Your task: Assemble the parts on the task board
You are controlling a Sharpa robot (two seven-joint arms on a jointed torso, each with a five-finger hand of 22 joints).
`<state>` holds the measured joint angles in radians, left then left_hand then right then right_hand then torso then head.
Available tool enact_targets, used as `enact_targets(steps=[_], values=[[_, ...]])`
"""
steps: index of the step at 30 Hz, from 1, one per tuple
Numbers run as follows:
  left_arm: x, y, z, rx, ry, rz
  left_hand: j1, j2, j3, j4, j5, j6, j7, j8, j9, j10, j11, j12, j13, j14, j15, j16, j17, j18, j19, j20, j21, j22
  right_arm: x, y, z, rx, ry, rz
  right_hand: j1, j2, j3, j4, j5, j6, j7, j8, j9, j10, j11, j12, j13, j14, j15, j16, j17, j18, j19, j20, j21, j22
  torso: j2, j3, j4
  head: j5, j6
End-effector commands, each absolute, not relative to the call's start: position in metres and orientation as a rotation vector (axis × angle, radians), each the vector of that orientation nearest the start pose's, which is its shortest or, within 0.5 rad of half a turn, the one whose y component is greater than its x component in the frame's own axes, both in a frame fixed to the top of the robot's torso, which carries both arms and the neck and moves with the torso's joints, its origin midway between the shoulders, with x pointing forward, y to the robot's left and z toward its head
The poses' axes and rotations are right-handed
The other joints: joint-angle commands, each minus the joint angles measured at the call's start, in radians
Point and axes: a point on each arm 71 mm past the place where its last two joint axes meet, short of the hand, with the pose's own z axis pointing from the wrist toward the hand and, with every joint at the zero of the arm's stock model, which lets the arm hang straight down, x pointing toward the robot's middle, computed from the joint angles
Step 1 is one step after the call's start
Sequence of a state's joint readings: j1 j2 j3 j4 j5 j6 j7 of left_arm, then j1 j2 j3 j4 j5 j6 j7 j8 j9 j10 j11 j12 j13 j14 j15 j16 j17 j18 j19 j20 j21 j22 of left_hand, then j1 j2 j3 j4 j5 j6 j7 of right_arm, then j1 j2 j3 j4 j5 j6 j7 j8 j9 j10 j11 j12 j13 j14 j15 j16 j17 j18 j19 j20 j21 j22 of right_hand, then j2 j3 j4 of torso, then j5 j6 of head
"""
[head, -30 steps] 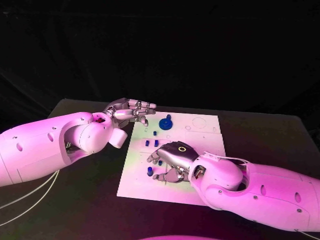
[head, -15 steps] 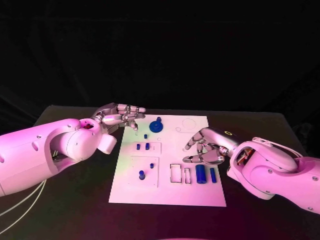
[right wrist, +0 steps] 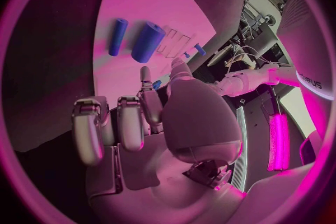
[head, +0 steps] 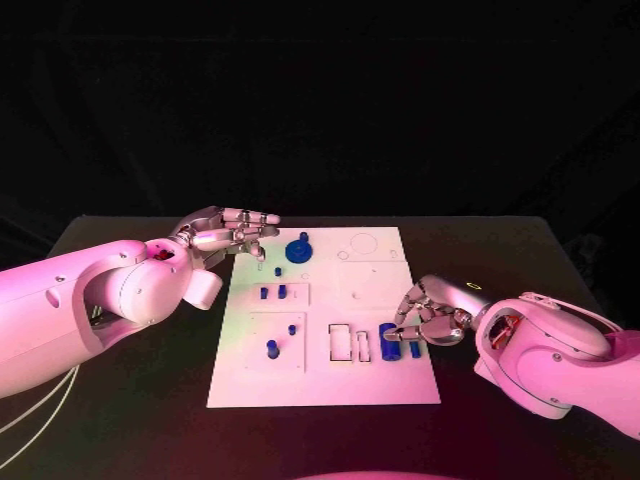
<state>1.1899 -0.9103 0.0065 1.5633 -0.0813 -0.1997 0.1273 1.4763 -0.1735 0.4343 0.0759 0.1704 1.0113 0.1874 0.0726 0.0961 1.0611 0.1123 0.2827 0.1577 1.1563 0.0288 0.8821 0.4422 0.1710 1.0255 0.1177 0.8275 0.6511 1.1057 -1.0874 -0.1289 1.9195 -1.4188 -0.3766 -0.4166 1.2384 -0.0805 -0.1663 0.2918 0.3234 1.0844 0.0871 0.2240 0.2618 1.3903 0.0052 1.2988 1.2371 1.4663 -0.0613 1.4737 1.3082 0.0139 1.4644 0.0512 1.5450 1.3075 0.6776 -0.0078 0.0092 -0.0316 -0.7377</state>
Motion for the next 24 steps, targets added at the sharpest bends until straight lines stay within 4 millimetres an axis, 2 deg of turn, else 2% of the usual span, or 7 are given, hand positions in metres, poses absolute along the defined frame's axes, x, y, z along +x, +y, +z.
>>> enact_targets(steps=[1, 7, 12, 17, 20, 24], values=[[0.481, 0.221, -0.178, -1.140, 1.692, -1.495, -0.002, 0.010, -0.004, 0.000, 0.002, -0.002, -0.003, 0.001, -0.002, -0.009, 0.001, 0.004, 0.001, -0.008, 0.001, -0.006, -0.001, 0.014, -0.005, -0.002, -0.006, -0.001, 0.377, -0.221, -0.230, 0.055, 1.916, 0.443, -0.026, 0.006, -0.014, 0.000, 0.028, -0.006, -0.004, 0.007, 0.011, 0.008, 0.002, 0.007, 0.010, 0.070, 0.002, 0.007, 0.084, -0.010, 0.099, -0.002, 0.006, 0.258, 0.000, -0.0013, 0.0004, -0.002, -0.001], [0.480, 0.221, -0.178, -1.140, 1.693, -1.494, -0.002, 0.010, -0.004, 0.000, 0.002, -0.002, -0.003, 0.001, -0.002, -0.009, 0.001, 0.004, 0.001, -0.008, 0.001, -0.006, -0.001, 0.014, -0.005, -0.002, -0.006, -0.001, 0.376, -0.220, -0.236, 0.055, 1.928, 0.396, -0.041, 0.009, -0.019, 0.001, 0.041, -0.009, -0.004, 0.010, 0.022, 0.014, 0.001, 0.018, 0.027, 0.072, 0.002, 0.013, 0.096, -0.011, 0.102, -0.002, 0.014, 0.260, 0.000, -0.0020, 0.0010, -0.002, -0.003], [0.480, 0.222, -0.178, -1.141, 1.694, -1.493, -0.003, 0.011, -0.005, 0.001, 0.002, -0.002, -0.003, 0.002, -0.002, -0.009, 0.001, 0.004, 0.001, -0.009, 0.001, -0.006, -0.002, 0.014, -0.005, -0.002, -0.006, -0.001, 0.376, -0.220, -0.238, 0.062, 1.933, 0.371, -0.048, 0.014, -0.020, 0.001, 0.047, -0.008, -0.006, 0.014, 0.028, 0.015, 0.001, 0.021, 0.032, 0.073, 0.001, 0.015, 0.100, -0.012, 0.104, -0.002, 0.019, 0.261, 0.000, -0.0016, -0.0016, 0.000, -0.004], [0.480, 0.222, -0.178, -1.140, 1.696, -1.494, -0.003, 0.011, -0.005, 0.001, 0.002, -0.002, -0.003, 0.002, -0.002, -0.009, 0.001, 0.004, 0.001, -0.009, 0.001, -0.006, -0.002, 0.014, -0.005, -0.002, -0.006, -0.001, 0.377, -0.218, -0.241, 0.067, 1.941, 0.357, -0.050, 0.015, -0.021, 0.001, 0.050, -0.007, -0.006, 0.016, 0.031, 0.015, 0.000, 0.020, 0.033, 0.073, 0.001, 0.015, 0.099, -0.012, 0.104, -0.002, 0.019, 0.261, 0.000, -0.0018, -0.0003, -0.002, -0.005], [0.480, 0.221, -0.178, -1.140, 1.698, -1.495, -0.003, 0.011, -0.005, 0.001, 0.002, -0.002, -0.003, 0.002, -0.002, -0.009, 0.001, 0.005, 0.001, -0.009, 0.001, -0.006, -0.002, 0.014, -0.005, -0.002, -0.007, -0.001, 0.377, -0.215, -0.245, 0.068, 1.945, 0.359, -0.053, 0.016, -0.022, 0.001, 0.055, -0.007, -0.007, 0.018, 0.035, 0.014, 0.000, 0.020, 0.034, 0.072, 0.001, 0.015, 0.098, -0.012, 0.103, -0.002, 0.018, 0.261, 0.001, -0.0008, -0.0007, 0.001, -0.005], [0.480, 0.221, -0.178, -1.140, 1.700, -1.496, -0.004, 0.011, -0.006, 0.001, 0.001, -0.002, -0.003, 0.002, -0.002, -0.009, 0.001, 0.005, 0.001, -0.009, 0.001, -0.006, -0.002, 0.014, -0.005, -0.002, -0.007, -0.002, 0.375, -0.209, -0.250, 0.067, 1.956, 0.369, -0.054, 0.016, -0.022, 0.001, 0.057, -0.008, -0.007, 0.018, 0.036, 0.014, 0.000, 0.020, 0.035, 0.072, 0.001, 0.015, 0.099, -0.012, 0.103, -0.002, 0.018, 0.261, 0.000, -0.0013, -0.0009, 0.005, -0.005]])
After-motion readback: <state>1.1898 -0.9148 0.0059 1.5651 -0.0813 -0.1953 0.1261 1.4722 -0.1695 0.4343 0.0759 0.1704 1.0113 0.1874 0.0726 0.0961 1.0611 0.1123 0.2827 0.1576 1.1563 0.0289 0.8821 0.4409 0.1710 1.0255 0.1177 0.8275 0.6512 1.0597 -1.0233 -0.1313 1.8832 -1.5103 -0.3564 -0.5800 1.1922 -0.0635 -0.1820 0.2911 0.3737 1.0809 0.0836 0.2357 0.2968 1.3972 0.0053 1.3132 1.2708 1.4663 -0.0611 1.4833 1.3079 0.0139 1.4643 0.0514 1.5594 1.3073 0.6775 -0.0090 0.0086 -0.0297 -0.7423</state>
